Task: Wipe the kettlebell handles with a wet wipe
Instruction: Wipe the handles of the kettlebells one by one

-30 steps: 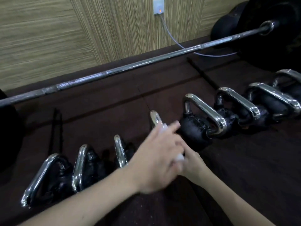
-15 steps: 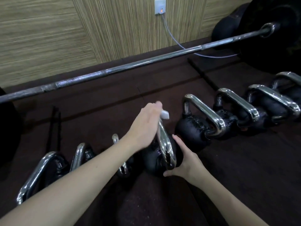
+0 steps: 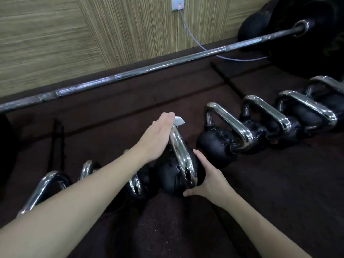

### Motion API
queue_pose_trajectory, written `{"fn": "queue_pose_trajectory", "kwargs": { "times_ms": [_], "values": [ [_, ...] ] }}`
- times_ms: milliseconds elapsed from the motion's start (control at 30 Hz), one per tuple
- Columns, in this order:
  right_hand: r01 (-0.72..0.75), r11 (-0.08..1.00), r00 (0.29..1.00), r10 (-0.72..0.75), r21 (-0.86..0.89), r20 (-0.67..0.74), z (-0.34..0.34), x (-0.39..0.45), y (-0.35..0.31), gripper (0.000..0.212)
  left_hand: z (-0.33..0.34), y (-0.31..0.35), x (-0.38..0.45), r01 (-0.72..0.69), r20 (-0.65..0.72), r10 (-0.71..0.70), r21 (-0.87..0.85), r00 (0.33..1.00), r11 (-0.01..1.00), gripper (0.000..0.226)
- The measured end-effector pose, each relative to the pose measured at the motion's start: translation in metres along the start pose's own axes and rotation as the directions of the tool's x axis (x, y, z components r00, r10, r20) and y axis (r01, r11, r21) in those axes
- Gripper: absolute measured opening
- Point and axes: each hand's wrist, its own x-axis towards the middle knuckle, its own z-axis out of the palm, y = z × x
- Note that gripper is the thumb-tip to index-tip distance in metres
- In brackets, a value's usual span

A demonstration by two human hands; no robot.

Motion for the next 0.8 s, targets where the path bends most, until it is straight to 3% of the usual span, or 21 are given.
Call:
{"fn": "queue_pose_trajectory", "kwargs": {
  "times_ms": [33,100,167,233,300,333,367,433,500,533,600,633,700,767,800],
  "values": [
    [0.0,1.0,1.0,0.0,0.008,-0.006,0.0,0.0,0.0,0.143,0.004,-0.001,-0.006,-0.059,-0.02,0.059,0.026,0.998,0.998,0.059],
    [-0.004,1.0,1.0,0.004,0.023,-0.02,0.0,0.001,-0.001,0.142,0.011,0.002,-0.033,-0.299,0.031,0.303,0.274,0.953,0.914,0.052],
    [0.006,1.0,1.0,-0.006,-0.014,-0.023,0.001,0.002,0.0,0.138,0.014,-0.002,-0.059,-0.559,0.226,0.526,0.514,0.82,0.65,0.054],
    [-0.013,1.0,1.0,0.013,-0.021,-0.012,0.001,0.003,0.0,0.135,0.02,-0.01,-0.075,-0.714,0.42,0.609,0.584,0.673,0.385,0.06],
    [-0.026,1.0,1.0,0.026,0.0,-0.009,0.001,0.002,-0.001,0.136,0.02,-0.014,-0.076,-0.758,0.494,0.622,0.594,0.608,0.269,0.061],
    [-0.019,1.0,1.0,0.019,-0.004,-0.015,0.001,0.001,-0.001,0.136,0.018,-0.016,-0.07,-0.751,0.488,0.622,0.605,0.613,0.264,0.059],
    [-0.009,1.0,1.0,0.009,-0.017,-0.025,0.001,0.002,0.0,0.137,0.014,-0.015,-0.06,-0.722,0.45,0.611,0.616,0.651,0.315,0.057],
    [0.003,1.0,1.0,-0.004,-0.025,-0.029,0.001,0.002,0.0,0.142,0.004,-0.008,-0.038,-0.587,0.263,0.549,0.57,0.794,0.575,0.052],
    [-0.001,1.0,1.0,0.001,-0.01,-0.017,0.001,0.001,0.0,0.143,-0.003,-0.001,-0.02,-0.34,0.096,0.328,0.34,0.94,0.877,0.042],
    [-0.006,1.0,1.0,0.006,-0.008,-0.012,0.0,0.0,0.0,0.144,-0.002,0.0,-0.012,-0.207,0.058,0.2,0.173,0.978,0.963,0.044],
    [-0.003,1.0,1.0,0.003,-0.01,-0.01,0.0,-0.001,-0.001,0.144,0.003,0.003,-0.014,-0.086,0.014,0.086,0.019,0.996,0.996,0.045],
    [-0.001,1.0,1.0,0.001,-0.004,-0.016,0.0,0.0,-0.001,0.143,0.005,0.006,-0.021,-0.152,-0.015,0.153,0.045,0.988,0.987,0.043],
    [0.001,1.0,1.0,-0.001,-0.011,-0.03,0.001,0.002,0.0,0.142,0.014,0.008,-0.042,-0.39,0.046,0.395,0.301,0.918,0.87,0.045],
    [-0.012,1.0,1.0,0.012,-0.006,-0.023,0.002,0.003,0.006,0.134,0.026,0.0,-0.068,-0.646,0.287,0.605,0.543,0.743,0.536,0.058],
    [-0.034,0.999,0.999,0.034,0.04,-0.012,0.003,0.004,0.008,0.125,0.032,-0.007,-0.077,-0.738,0.426,0.639,0.571,0.641,0.359,0.065]
  ]
}}
